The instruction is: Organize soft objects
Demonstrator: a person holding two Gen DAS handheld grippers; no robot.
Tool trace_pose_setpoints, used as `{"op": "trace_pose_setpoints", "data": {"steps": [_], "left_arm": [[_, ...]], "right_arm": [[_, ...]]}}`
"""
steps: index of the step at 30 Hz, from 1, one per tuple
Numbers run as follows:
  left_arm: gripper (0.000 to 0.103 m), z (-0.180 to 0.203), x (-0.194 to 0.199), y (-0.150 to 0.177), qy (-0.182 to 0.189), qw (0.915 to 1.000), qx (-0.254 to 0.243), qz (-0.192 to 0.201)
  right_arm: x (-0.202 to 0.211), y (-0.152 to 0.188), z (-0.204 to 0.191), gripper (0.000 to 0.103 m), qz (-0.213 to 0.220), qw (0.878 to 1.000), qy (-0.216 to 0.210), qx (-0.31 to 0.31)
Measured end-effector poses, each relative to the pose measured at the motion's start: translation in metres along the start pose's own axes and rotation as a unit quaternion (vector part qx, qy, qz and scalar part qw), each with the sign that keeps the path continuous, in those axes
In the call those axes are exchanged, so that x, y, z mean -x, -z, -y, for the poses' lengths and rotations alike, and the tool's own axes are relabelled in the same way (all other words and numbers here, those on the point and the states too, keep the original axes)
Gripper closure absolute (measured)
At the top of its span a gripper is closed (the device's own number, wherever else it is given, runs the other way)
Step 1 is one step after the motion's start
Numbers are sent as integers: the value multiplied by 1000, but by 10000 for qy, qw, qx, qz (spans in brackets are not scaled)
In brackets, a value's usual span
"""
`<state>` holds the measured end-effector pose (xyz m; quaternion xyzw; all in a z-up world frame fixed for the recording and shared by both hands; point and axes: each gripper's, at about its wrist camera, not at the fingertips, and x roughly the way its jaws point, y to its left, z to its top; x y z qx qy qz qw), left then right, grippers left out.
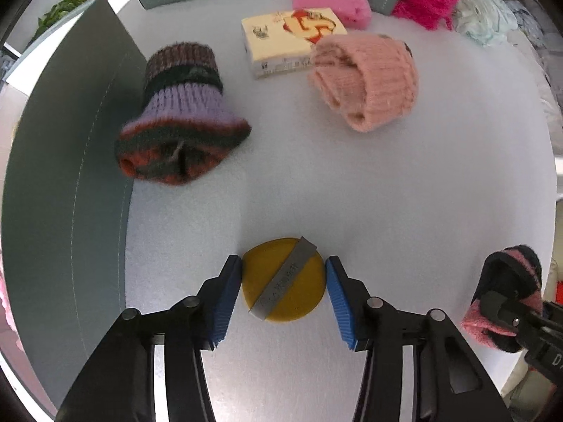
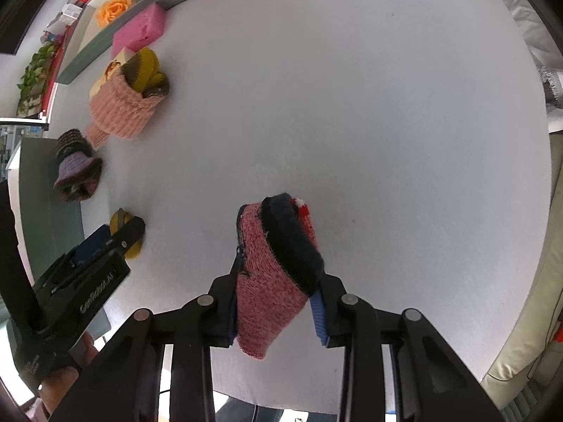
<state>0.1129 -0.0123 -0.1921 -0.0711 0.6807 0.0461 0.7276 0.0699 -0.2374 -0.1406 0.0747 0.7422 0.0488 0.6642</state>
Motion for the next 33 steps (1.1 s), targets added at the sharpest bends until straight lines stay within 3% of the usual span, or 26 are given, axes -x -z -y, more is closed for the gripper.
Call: {"op": "trace_pose_setpoints", "data": {"steps": [6,8,21,29,33], "left_arm": [[53,-4,6,28,61,9998,-102,-156],[53,-5,10,38,34,9997,-195,-158],[53,-12,28,101,182,9981,-545,-207],[53,-23,43,112,248,9969,-749,-30],[53,-15,48,100,216,9959,-877,98]], "right_arm": [[13,17,2,68,48,10000,30,41],[5,4,-9,68,39,10000,30,55],[-20,37,-43,68,-86,9998,119,125],[-28,55,-56,68,-107,9994,252,210],[-36,62,-65,68,-99,9993,293,210]]}}
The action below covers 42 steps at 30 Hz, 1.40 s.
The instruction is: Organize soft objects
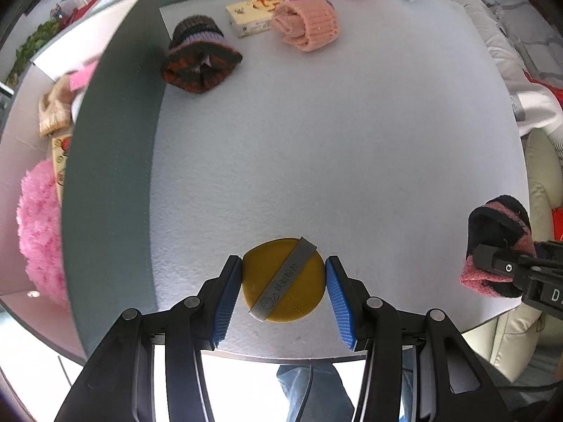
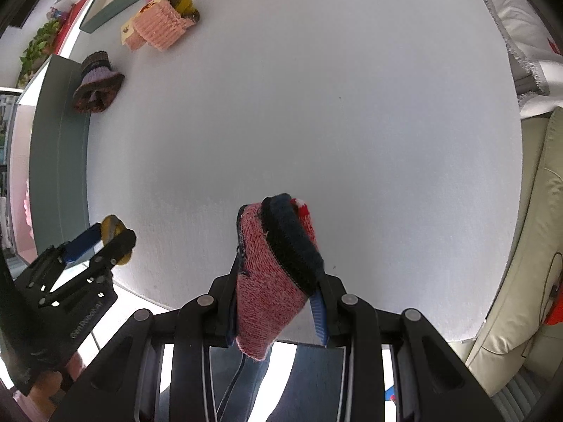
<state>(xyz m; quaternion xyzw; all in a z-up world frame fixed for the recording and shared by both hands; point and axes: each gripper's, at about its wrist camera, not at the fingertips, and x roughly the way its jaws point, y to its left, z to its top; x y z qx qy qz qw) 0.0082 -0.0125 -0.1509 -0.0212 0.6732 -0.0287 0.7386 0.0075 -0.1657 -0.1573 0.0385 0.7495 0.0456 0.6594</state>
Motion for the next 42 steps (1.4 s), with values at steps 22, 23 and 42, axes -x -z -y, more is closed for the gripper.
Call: {"op": "trace_pose_setpoints", "data": {"steps": [22,23,42], "left_arm": [[53,-18,49,7,228,9979,19,602],[53,-20,50,6,239,9977,35,630],[53,-65,88,4,324,9911,510,1189]], "right_arm": [[27,-32,-21,68,359,9983,216,416],[25,-31,-26,68,375,9981,229,440],[82,-33,-65,68,612,9926,391,975]]}}
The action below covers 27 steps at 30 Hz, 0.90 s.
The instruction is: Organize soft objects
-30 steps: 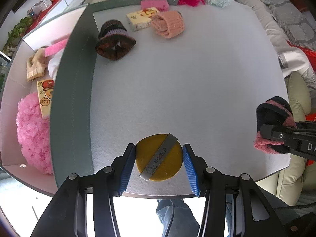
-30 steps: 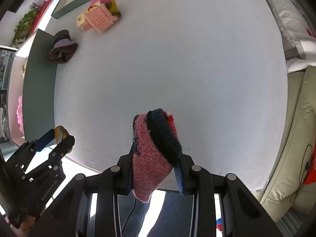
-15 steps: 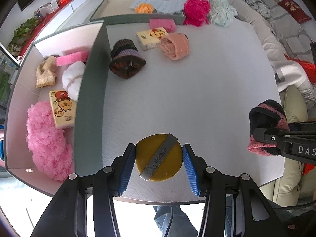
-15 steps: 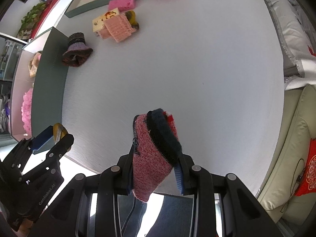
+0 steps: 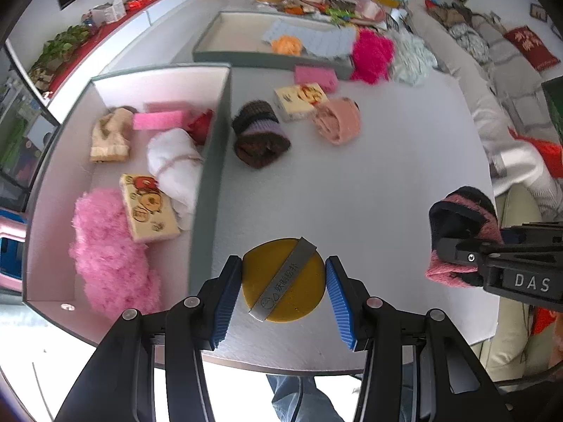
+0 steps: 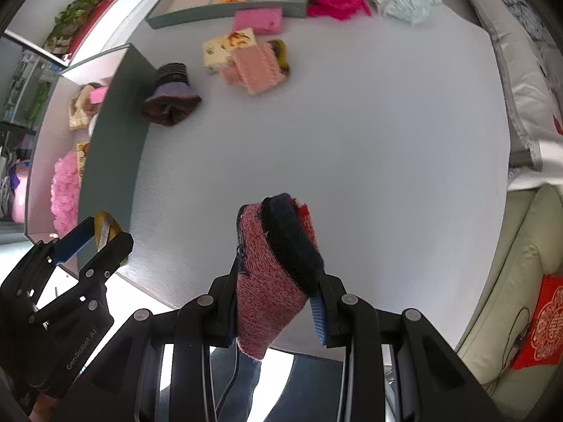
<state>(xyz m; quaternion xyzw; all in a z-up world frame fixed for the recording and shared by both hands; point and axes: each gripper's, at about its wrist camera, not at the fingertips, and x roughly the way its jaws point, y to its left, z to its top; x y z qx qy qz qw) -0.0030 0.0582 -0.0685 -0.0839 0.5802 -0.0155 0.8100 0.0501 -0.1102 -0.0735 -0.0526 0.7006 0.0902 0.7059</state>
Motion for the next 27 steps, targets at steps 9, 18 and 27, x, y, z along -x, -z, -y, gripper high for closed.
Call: {"op": "trace_pose_setpoints", "data": {"steps": [9,18,27], "left_arm": [[53,-33,16,-11,-50,9983,537,238],[53,-65,28,-14,-257,9940,991,380],[53,-96,35,-12,-558,9883,1352,433]], "right_arm": [[21,-16,-35,68,182,9992,-111,336],[37,-33,-75,68,293,9966,-238,730],[37,-40,-108,68,262,9931,-352,1090]]}}
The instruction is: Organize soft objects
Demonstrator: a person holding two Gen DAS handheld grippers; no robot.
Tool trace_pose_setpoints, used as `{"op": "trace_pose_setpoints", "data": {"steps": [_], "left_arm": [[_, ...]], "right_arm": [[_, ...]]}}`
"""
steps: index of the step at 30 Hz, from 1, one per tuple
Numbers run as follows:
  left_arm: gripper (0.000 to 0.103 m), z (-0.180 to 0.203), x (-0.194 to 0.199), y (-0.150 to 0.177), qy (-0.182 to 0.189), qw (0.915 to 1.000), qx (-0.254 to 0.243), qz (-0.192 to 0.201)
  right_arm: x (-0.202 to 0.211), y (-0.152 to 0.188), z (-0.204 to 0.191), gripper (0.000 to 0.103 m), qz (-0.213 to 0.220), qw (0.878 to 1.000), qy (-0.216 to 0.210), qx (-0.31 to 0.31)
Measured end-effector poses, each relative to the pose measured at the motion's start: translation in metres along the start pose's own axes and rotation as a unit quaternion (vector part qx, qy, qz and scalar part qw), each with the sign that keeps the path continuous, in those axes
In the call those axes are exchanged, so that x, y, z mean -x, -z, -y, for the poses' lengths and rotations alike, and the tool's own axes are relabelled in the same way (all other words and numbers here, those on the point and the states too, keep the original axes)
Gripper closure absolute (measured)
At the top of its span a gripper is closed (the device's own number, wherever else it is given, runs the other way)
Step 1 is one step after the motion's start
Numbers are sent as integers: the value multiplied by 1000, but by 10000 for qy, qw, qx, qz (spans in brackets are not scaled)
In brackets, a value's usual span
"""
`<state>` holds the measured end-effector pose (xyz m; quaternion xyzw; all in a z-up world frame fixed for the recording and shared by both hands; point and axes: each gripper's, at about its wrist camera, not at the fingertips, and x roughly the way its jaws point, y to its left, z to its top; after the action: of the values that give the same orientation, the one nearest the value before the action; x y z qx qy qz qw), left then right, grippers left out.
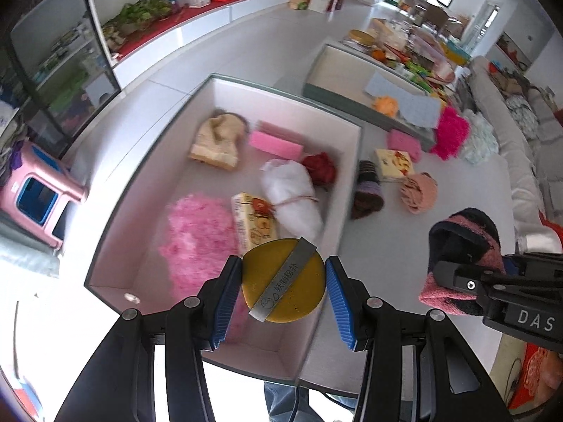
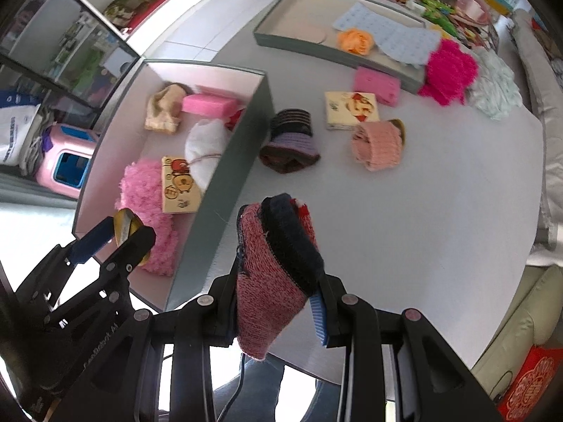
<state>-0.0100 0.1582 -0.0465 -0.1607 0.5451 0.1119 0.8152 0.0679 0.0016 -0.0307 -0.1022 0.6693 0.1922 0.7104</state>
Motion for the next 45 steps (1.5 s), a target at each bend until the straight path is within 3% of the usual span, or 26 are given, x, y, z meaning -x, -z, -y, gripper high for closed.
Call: {"op": "trace_pose_setpoints", "data": {"steps": [18,30,45], "left_arm": [[53,-60,-2,-28,-516,9970,566,62],[53,-64,-15,-34,-648,9964,537,-94],[53,-66,-32,-44,-820,9941,648,-290]], "right_arm": [[4,-36,-48,68,125,9986,-275,425],[-2,-59,-79,68,157,9971,-484,575],[-19,-79,-86,68,79,9972,-382,630]]}}
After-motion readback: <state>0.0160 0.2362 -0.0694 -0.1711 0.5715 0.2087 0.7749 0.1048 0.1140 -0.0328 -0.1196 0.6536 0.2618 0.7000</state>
